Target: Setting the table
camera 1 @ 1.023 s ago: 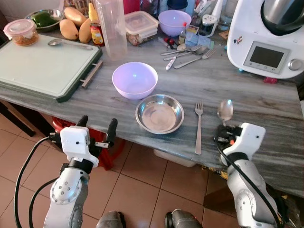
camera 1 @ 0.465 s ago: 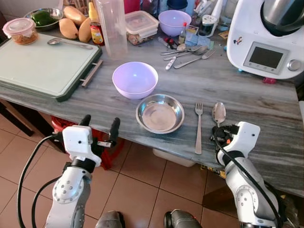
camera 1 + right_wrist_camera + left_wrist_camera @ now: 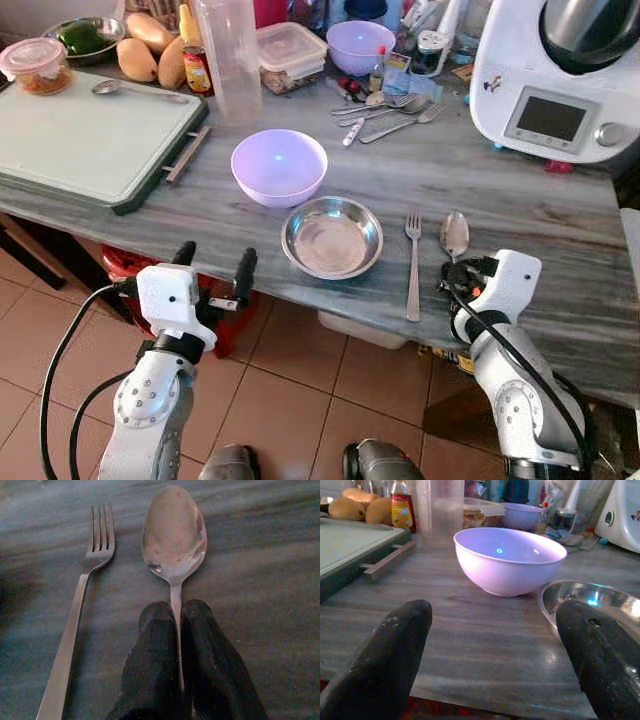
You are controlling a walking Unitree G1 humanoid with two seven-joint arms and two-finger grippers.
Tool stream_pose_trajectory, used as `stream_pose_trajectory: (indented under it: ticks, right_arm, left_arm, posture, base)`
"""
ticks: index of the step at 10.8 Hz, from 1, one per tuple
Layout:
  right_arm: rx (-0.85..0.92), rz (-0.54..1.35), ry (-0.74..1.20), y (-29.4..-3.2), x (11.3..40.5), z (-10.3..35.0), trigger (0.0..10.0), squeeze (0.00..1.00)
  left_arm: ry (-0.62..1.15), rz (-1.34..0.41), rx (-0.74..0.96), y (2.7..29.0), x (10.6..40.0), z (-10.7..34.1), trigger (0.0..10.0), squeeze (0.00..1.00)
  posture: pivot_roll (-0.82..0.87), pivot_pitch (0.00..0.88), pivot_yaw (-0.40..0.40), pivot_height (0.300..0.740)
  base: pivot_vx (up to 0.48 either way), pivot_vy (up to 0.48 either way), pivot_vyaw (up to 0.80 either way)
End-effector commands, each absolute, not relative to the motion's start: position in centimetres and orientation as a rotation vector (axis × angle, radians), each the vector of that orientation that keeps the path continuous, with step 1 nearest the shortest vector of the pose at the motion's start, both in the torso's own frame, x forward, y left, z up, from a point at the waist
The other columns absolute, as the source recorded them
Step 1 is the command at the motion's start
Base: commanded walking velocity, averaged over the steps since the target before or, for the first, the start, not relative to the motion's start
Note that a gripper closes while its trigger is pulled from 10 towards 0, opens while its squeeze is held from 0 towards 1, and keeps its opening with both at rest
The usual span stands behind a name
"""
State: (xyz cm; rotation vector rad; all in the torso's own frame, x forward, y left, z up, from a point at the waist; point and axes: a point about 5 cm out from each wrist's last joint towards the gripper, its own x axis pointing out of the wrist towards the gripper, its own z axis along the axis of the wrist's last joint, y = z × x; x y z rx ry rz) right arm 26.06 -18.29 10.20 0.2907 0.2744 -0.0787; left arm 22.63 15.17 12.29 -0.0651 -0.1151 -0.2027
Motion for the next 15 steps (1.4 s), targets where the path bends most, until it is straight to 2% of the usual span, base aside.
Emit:
stream_pose_trajectory:
  ticks: [1,6,15]
  right_arm:
    - [0.287,-0.101,0.368,-18.7,25.5,8.4,10.0,0.0]
    - [0.323,-0.09,0.359,-17.9,26.7,8.7,10.0,0.0]
    - [0.34,-0.009,0.429,-16.5,26.3,8.4,10.0,0.0]
  left_arm:
    - [-0.114,-0.216,-0.058,15.1,22.5,12.4,10.0,0.0]
    - [-0.107,-0.221,-0.056,14.9,22.3,12.3,10.0,0.0]
    - [-0.1,-0.224,-0.058,14.7,22.4,12.1,10.0,0.0]
  posture:
    - [-0.02,0.163,-0.018,0.74]
    - [-0.02,0.17,-0.018,0.74]
    - [-0.02,0.174,-0.021,0.74]
  base:
    - [0.0,0.0,0.0]
    - [0.0,0.0,0.0]
    - [0.0,0.0,0.0]
